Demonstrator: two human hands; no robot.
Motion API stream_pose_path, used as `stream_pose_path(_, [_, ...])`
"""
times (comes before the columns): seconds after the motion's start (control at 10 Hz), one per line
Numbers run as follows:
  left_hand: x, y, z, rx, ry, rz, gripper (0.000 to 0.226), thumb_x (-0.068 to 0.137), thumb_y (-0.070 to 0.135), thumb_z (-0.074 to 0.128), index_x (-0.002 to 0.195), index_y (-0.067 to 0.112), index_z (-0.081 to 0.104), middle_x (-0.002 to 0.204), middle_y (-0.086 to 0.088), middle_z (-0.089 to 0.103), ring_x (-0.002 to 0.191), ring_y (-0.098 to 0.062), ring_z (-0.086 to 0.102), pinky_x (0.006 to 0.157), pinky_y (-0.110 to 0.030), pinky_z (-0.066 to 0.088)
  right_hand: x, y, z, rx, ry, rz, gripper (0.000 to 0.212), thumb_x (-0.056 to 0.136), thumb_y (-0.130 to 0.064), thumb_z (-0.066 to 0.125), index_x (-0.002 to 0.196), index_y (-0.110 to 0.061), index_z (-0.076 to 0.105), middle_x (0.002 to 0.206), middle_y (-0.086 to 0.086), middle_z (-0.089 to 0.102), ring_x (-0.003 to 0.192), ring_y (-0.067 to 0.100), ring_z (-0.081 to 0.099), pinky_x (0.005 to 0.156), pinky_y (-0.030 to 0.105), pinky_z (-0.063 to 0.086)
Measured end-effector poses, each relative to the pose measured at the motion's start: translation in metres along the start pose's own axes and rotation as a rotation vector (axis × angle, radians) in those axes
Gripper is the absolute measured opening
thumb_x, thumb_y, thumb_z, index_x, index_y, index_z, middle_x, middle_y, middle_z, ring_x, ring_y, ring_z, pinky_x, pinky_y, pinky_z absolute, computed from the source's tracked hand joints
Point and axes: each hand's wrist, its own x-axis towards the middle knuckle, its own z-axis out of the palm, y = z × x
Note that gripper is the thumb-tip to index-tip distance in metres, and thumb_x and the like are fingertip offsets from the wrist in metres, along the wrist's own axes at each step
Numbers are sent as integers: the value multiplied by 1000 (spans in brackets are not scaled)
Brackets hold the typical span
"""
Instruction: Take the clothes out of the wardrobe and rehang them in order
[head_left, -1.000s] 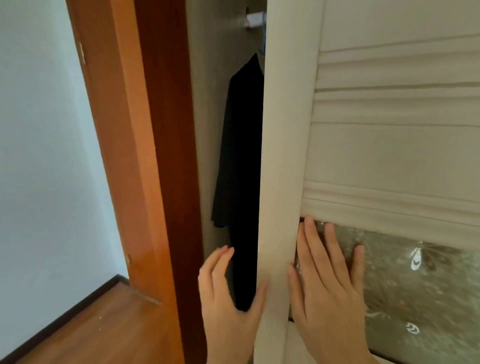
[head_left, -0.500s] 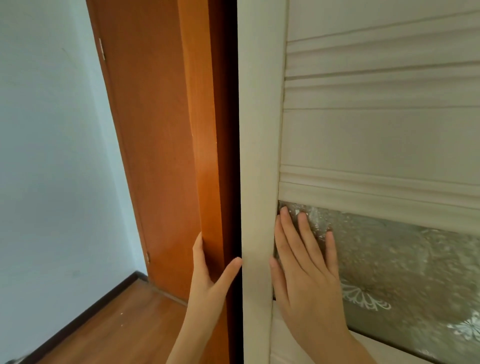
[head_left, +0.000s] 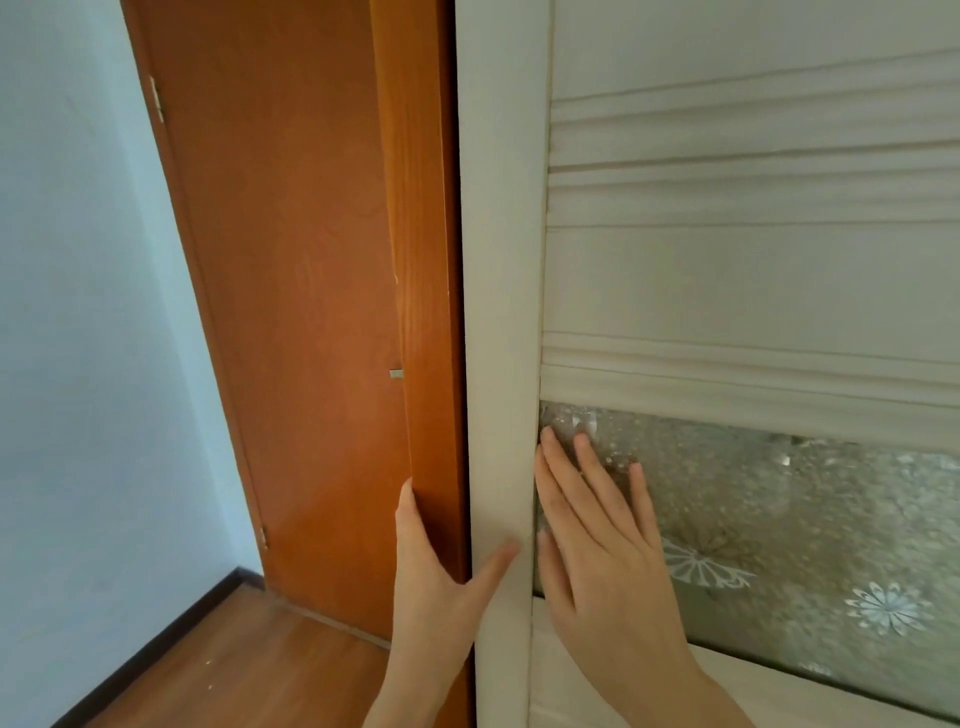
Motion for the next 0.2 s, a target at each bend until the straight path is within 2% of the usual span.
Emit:
stream_pose_path(0.1, [-3,-1,3,-41,42,27,103,72,31,75,148,27,4,154,8,19,141,-11,21,113,-30,22,-17,12,2,31,-58,-67,57,85,-22,43,141,-16,39,150,-7,36,142,9,24,115,38,17])
stream_pose_path(0.2, [-3,0,5,-74,124,11,94,77,27,71,148,25,10,153,6,24,141,-14,23,116,-34,22,-44,32,-3,97,-114,-150,54,87,-19,41,141,-22,38,144,-11,44,140,5,30,107,31,33])
